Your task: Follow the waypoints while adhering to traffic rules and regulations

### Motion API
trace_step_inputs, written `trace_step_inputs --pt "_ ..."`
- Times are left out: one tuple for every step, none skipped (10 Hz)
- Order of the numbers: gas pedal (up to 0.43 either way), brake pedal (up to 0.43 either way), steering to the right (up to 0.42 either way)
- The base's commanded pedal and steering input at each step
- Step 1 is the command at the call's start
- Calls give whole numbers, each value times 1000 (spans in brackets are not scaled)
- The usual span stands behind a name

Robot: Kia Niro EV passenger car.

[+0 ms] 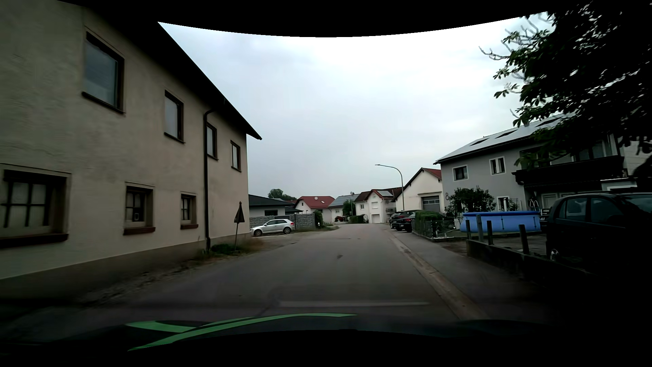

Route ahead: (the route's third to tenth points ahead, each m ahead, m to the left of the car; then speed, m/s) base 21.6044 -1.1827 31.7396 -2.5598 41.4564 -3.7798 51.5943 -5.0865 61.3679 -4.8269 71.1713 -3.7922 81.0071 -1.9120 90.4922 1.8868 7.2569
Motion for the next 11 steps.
trace_step_inputs --pt "130 0 84" --pt "138 0 79" --pt "138 0 77" --pt "138 0 72" --pt "138 0 66" --pt "138 0 60" --pt "138 0 58" --pt "138 0 56" --pt "138 0 45" --pt "138 0 33" --pt "138 0 26"
